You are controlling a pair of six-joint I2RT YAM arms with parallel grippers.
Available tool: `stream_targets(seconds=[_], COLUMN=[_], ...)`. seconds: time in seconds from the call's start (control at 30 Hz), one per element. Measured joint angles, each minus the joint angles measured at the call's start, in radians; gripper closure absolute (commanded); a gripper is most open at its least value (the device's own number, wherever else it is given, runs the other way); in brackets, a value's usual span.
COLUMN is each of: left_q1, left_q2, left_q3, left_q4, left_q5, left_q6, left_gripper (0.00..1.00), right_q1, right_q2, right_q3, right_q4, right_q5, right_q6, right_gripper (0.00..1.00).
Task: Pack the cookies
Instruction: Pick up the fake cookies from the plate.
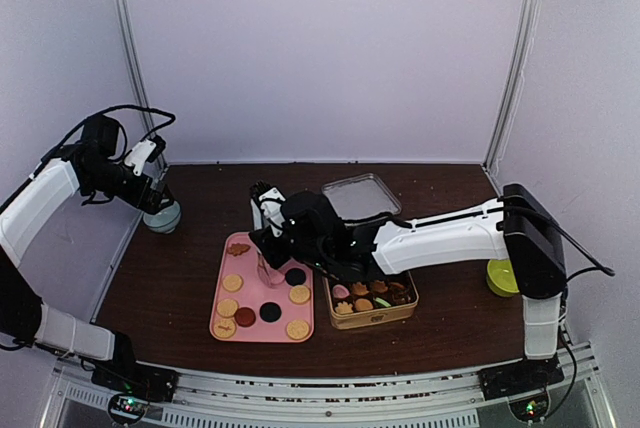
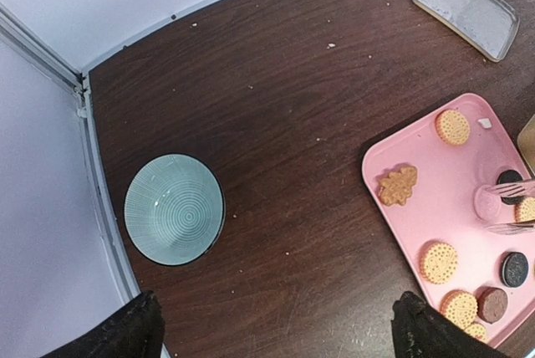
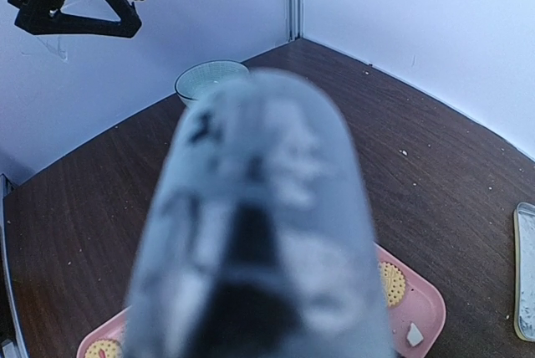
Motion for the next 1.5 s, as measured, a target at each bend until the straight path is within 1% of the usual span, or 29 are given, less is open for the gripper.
stream_targets(seconds=[0.73, 1.0, 1.3, 1.5], left_q1=[0.000, 0.000, 0.000, 0.000], left_q2=[0.000, 0.000, 0.000, 0.000], left_q3=[-0.004, -0.004, -0.004, -0.004], left_q4=[0.000, 0.000, 0.000, 0.000], left_q5=[0.016, 0.027, 0.035, 0.037], left_q6=[0.005, 0.008, 0.012, 0.013], left_gripper=[0.02, 0.02, 0.02, 0.02], right_q1=[-0.017, -0.019, -0.019, -0.019], right_q2=[0.048, 0.086, 0.089, 0.077], right_q3=[0.095, 0.095, 0.092, 0.050], right_q4=[-0.004, -0.010, -0.014, 0.025], right_q5=[-0.001, -0.001, -0.004, -0.005], right_q6=[-0.042, -0.042, -0.041, -0.041], right_gripper=[0.57, 0.57, 0.57, 0.57])
